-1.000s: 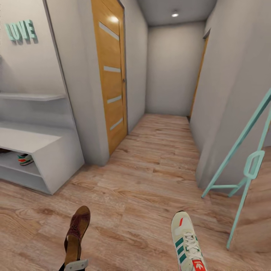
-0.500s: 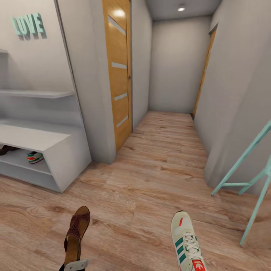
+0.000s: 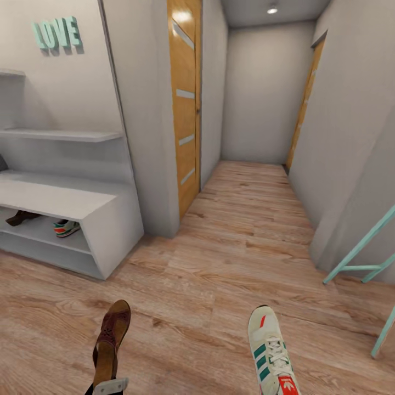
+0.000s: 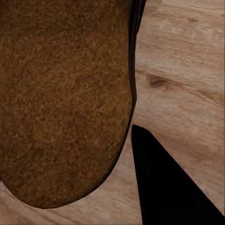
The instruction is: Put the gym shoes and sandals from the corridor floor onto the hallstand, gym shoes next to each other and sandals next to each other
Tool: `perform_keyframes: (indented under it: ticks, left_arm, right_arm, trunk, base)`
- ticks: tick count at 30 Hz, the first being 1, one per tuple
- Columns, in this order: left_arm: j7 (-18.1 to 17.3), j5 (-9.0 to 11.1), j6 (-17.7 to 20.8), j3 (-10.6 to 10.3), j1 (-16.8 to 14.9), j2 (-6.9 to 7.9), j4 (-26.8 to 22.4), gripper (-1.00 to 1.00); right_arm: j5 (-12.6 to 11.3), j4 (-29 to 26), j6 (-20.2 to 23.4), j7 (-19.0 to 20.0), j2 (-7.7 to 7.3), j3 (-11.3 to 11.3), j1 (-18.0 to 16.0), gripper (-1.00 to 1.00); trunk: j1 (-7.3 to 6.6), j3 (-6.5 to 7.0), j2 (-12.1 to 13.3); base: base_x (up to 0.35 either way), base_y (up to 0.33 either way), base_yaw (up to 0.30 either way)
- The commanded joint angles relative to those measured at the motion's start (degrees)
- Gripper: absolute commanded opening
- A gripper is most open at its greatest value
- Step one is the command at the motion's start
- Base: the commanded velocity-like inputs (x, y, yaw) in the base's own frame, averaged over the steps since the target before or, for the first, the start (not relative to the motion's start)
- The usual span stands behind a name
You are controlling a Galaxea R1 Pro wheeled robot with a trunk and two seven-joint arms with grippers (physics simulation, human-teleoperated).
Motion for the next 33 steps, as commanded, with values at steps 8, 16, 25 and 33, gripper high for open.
perform_keyframes:
  ticks: [8, 16, 25, 33]
  left_arm:
    - [0.28, -0.70, -0.09, 0.19, -0.03, -0.04, 0.01, -1.00]
    - [0.28, -0.69, -0.09, 0.16, -0.03, -0.07, 0.26, -1.00]
    - [0.28, -0.68, -0.09, 0.16, -0.03, -0.07, 0.29, -1.00]
    - [0.28, -0.68, -0.09, 0.21, -0.03, -0.07, 0.28, -1.00]
  right_arm:
    - [0.64, -0.13, -0.07, -0.25, 1.34, -0.22, 0.01, -1.00]
    - [0.81, -0.08, -0.05, -0.16, 1.37, -0.23, 0.02, -1.00]
    - [0.88, -0.12, -0.04, -0.08, 1.26, -0.30, 0.02, -1.00]
    - [0.91, 0.10, -0.04, -0.08, 1.26, -0.38, 0.02, -1.00]
  trunk:
    - [-0.01, -0.73, -0.02]
    - [-0.01, -1.17, -0.02]
    - [-0.01, -1.19, -0.02]
    - [-0.01, -1.19, -0.02]
  base:
    - [0.000, 0.303, 0.000]
    - [0.000, 0.303, 0.000]
    - [0.000, 0.303, 0.000]
    - [0.000, 0.303, 0.000]
